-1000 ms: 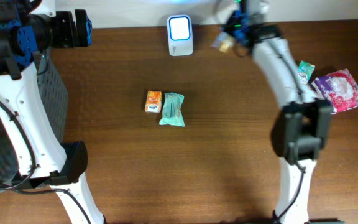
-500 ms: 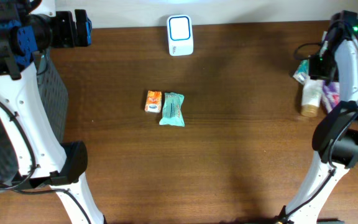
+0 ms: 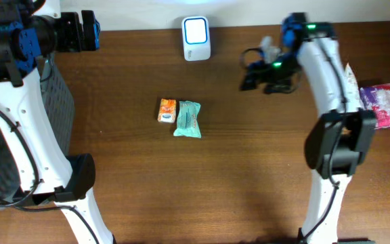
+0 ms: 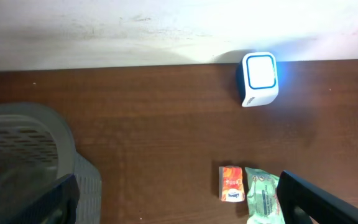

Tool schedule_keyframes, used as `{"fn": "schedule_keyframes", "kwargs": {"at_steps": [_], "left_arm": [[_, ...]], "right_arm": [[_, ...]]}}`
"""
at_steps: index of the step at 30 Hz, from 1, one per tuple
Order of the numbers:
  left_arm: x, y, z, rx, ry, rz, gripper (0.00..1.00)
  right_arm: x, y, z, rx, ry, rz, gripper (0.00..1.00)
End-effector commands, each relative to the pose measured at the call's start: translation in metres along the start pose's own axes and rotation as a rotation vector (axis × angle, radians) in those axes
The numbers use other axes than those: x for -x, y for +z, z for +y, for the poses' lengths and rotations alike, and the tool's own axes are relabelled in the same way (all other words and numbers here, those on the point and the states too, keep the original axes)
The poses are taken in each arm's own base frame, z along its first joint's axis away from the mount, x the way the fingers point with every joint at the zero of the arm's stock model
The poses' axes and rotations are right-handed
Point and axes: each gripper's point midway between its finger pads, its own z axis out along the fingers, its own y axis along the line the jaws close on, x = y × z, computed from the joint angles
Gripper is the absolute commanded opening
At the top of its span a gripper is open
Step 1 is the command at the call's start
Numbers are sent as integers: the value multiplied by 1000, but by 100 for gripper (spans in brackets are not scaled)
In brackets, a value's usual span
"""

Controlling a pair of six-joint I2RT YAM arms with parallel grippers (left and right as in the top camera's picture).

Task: Scan the item barcode
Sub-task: 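Reach the right gripper down to the green packet and grasp it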

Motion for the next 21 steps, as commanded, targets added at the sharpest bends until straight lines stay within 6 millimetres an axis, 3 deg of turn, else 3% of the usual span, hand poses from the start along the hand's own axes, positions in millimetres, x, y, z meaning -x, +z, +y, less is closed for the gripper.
{"fn": "schedule_keyframes", "kwargs": {"at_steps": [1, 4, 7, 9, 11, 14, 16, 21], "left_arm": [[0, -2, -1, -9, -6, -4, 99], [0, -2, -1, -9, -6, -4, 99], [0, -2, -1, -9, -6, -4, 99], [0, -2, -1, -9, -6, -4, 99], [0, -2, -1, -9, -6, -4, 99], [0, -2, -1, -9, -6, -4, 99], [0, -2, -1, -9, -6, -4, 99], [0, -2, -1, -9, -6, -4, 99]], "right_arm": [[-16, 31, 52, 58, -126, 67, 99], [-26, 66, 89, 67, -156, 99, 100], [-33, 90, 123, 73, -232, 105, 85], [-28, 102, 138, 32, -183, 66, 71], [-12, 111, 139, -90, -131, -29, 56], [-3, 115, 136, -223, -55, -112, 39], [-5, 121, 141, -250, -76, -121, 37], [-18, 153, 125, -333, -85, -64, 35]]}}
